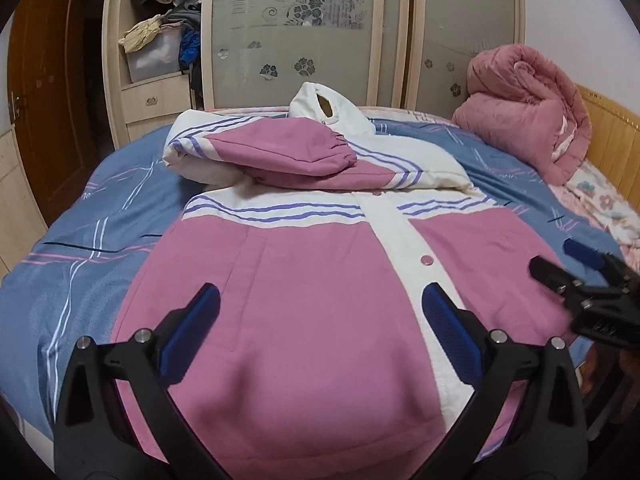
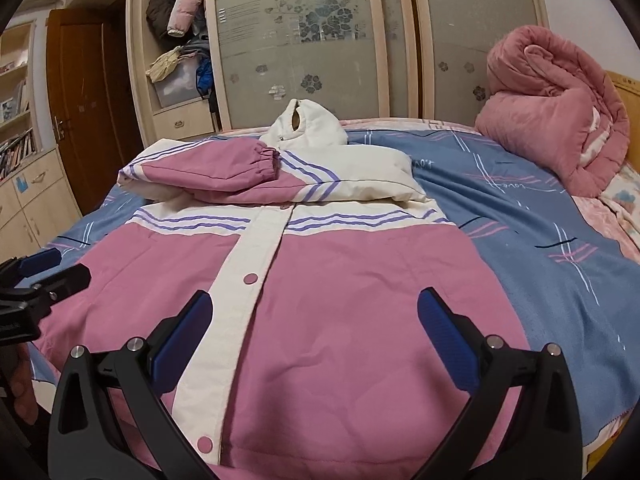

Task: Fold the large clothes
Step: 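Move the right tool toward the folded pink sleeve cuff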

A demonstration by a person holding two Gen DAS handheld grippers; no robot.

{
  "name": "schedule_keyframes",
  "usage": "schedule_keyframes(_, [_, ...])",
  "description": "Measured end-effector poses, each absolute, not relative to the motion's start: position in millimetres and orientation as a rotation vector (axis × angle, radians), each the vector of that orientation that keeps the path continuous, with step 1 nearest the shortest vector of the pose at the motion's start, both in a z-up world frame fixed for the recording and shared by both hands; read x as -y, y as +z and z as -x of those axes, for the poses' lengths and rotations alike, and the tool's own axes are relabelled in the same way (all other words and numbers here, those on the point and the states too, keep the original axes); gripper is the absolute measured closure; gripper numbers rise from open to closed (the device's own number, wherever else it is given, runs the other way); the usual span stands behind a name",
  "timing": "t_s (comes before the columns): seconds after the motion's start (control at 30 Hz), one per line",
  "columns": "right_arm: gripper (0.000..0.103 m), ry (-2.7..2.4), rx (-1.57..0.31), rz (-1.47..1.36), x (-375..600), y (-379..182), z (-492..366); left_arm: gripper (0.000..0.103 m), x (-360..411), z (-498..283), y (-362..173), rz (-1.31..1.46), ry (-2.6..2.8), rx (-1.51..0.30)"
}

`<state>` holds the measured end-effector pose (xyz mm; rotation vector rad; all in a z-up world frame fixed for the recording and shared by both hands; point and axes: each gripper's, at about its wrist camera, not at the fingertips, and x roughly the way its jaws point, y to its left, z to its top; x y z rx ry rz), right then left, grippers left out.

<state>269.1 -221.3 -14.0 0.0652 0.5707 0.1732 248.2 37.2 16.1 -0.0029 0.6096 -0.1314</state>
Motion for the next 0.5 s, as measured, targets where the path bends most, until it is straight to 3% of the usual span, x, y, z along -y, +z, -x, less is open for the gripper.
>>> schedule_keyframes(0.5, [0.001,0.173,-0.589,-0.07,218.5,-19.9,-274.5,0.002,-35.0,-253.1,16.8,0.012,-0.125,-0.6])
